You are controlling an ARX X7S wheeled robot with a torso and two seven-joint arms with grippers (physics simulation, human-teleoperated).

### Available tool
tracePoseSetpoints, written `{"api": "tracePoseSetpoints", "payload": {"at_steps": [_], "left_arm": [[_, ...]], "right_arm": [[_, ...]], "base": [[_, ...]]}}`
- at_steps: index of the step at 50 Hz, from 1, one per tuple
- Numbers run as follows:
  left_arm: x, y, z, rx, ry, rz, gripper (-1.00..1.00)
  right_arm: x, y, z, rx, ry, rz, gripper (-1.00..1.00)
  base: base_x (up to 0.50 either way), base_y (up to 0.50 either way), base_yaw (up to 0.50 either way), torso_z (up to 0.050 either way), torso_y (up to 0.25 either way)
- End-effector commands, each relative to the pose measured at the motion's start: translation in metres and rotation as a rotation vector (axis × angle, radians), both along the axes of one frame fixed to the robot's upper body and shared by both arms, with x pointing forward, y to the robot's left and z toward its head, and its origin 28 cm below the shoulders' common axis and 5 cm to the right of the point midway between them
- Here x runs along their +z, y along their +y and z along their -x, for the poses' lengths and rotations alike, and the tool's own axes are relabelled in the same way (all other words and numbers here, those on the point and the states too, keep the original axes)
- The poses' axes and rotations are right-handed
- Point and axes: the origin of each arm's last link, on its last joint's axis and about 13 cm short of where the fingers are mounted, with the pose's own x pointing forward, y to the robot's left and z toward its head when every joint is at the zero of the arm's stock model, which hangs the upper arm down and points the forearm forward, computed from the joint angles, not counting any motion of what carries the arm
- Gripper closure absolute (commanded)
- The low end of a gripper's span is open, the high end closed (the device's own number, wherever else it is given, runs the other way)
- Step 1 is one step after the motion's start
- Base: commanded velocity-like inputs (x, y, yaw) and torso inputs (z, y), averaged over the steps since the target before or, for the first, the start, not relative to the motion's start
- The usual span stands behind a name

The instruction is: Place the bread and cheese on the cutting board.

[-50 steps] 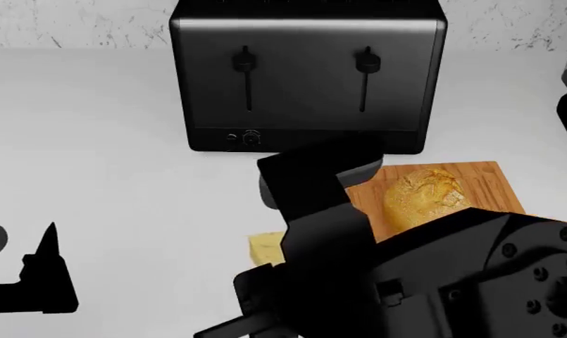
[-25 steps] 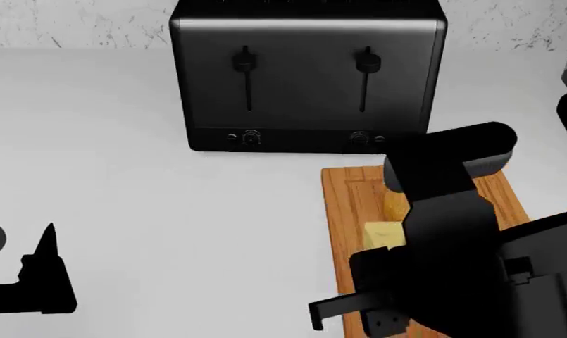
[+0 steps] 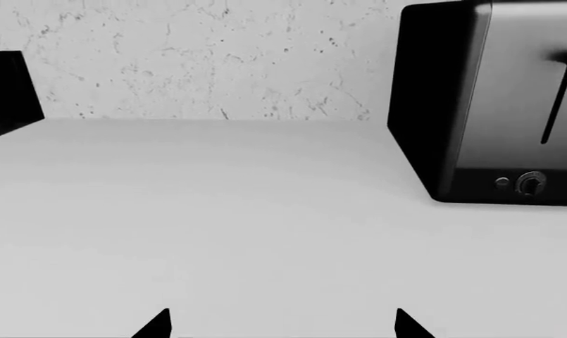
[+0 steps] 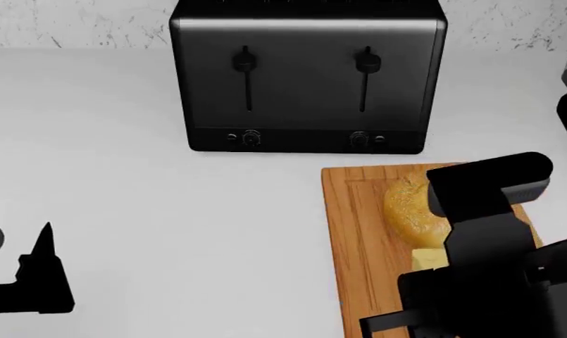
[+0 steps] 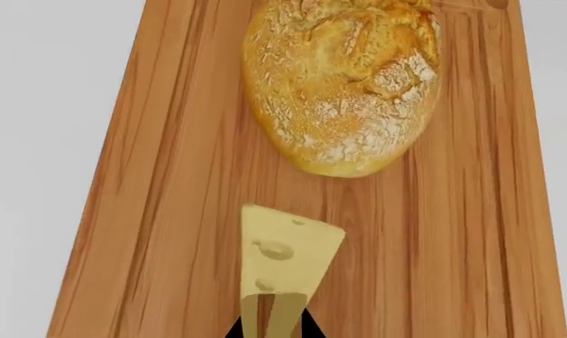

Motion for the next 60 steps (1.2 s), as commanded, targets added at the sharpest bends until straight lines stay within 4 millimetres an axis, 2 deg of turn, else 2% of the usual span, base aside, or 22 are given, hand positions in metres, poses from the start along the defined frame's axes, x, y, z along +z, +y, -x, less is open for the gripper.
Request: {"api": "tracePoseSetpoints", "payload": {"at_steps": [1,11,21,22,47,60], "left_arm": [[0.004,-0.001,0.007,-0.015,-0.024,0.011,-1.00],[0.003,-0.001,0.007,-0.012,-0.023,0.010,-1.00],[0.000,-0.002,0.005,-0.019,-0.019,0.009,-1.00],[0.000,-0.002,0.004,-0.020,-0.019,0.009,-1.00],[0.002,-0.002,0.005,-0.024,-0.025,0.012,-1.00],[0.008,-0.002,0.008,-0.021,-0.034,0.015,-1.00]], "right_arm": [[-0.018,0.000,-0.014,-0.015,0.018,-0.022,1.00],[-0.028,0.000,-0.014,-0.022,0.038,-0.028,1.00],[-0.023,-0.001,-0.007,-0.017,0.041,-0.035,1.00],[-0.022,-0.001,-0.006,-0.008,0.044,-0.025,-1.00],[0.012,0.007,0.001,-0.001,-0.025,-0.073,-1.00],[0.032,0.000,0.013,-0.019,-0.123,-0.040,-1.00]], "base": [[0.00,0.00,0.00,0.000,0.000],[0.00,0.00,0.00,-0.001,0.000],[0.00,0.00,0.00,-0.002,0.000],[0.00,0.00,0.00,0.000,0.000],[0.00,0.00,0.00,-0.001,0.000],[0.00,0.00,0.00,0.000,0.000]]}}
